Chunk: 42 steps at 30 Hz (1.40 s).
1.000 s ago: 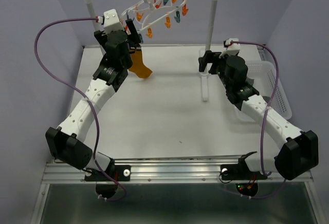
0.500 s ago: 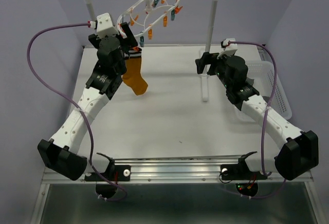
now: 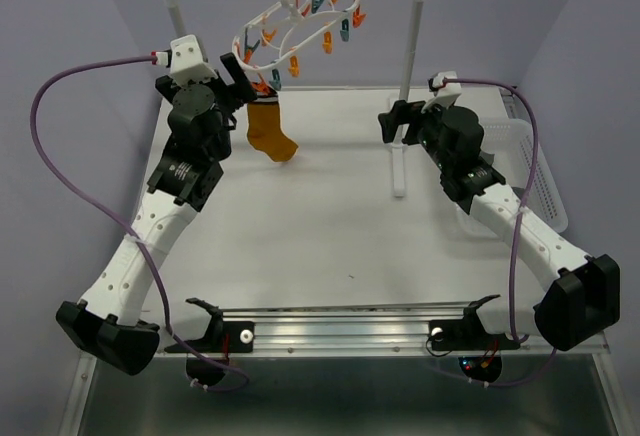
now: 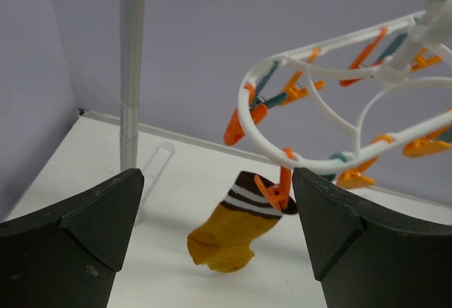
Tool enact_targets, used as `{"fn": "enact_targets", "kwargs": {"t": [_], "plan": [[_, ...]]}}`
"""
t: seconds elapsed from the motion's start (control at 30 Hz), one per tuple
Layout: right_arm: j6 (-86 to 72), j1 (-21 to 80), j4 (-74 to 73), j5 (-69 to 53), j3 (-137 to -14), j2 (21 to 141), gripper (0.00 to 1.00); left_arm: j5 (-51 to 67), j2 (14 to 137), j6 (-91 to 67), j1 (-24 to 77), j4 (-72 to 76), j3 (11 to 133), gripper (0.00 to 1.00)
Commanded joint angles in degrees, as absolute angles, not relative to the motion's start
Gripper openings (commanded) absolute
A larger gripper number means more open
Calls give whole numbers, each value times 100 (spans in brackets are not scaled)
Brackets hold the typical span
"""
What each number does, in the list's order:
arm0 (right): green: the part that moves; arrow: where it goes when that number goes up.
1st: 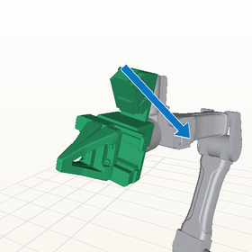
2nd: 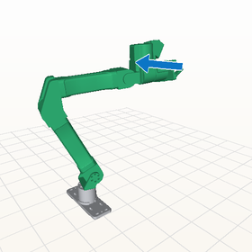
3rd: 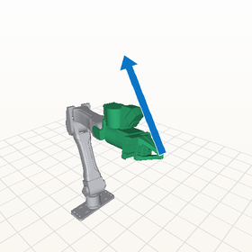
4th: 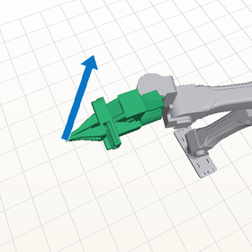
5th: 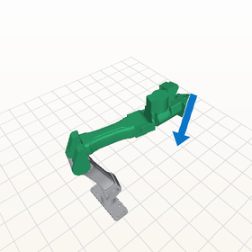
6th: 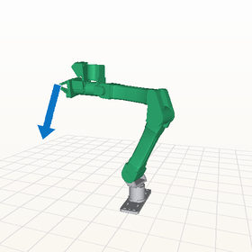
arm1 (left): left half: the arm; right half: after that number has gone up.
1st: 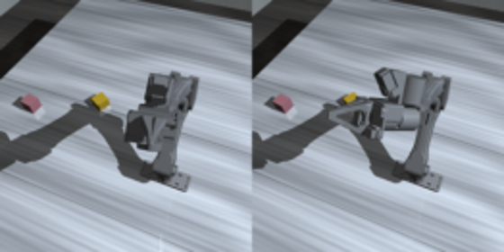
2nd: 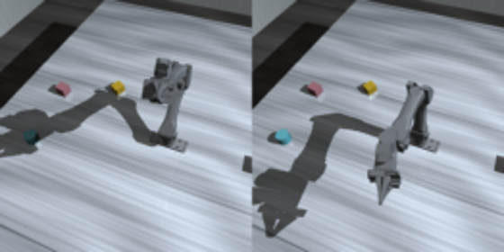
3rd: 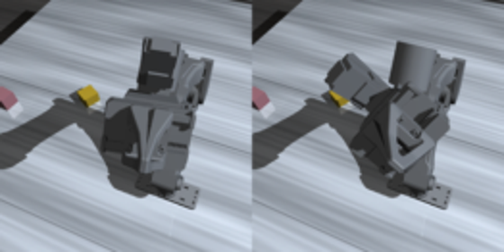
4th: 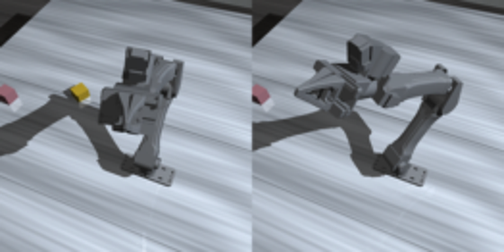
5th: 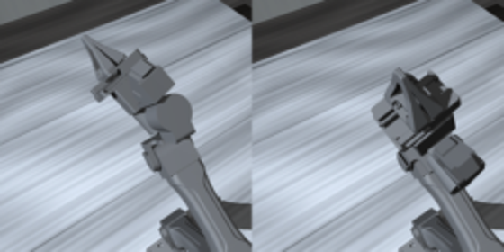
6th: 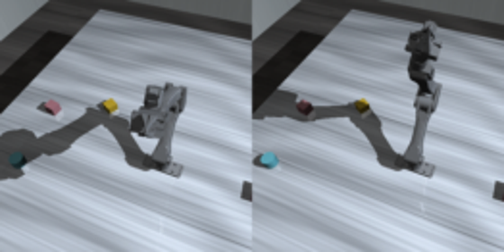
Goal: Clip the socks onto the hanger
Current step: Rotate the hanger at the clothesline.
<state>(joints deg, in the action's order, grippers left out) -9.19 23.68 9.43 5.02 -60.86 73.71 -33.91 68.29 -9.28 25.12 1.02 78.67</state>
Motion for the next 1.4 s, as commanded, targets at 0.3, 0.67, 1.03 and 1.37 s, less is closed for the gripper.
{"fn": "enact_targets", "kwargs": {"t": [0.3, 0.67, 1.03, 1.37], "plan": [[-747, 2364, 1204, 703, -6302, 7225, 100, -940, 6978, -905, 2988, 571, 7549, 99], [-642, 2364, 1213, 888, -6293, 7207, 100, -2108, 7919, -940, 2918, 580, 8217, 99], [-563, 2364, 1213, 1046, -6275, 7190, 100, -2575, 8243, -1002, 2145, 633, 8710, 99], [-431, 2364, 1222, 792, -6240, 7084, 100, -2374, 8578, -993, 1714, 598, 9184, 99]]}}
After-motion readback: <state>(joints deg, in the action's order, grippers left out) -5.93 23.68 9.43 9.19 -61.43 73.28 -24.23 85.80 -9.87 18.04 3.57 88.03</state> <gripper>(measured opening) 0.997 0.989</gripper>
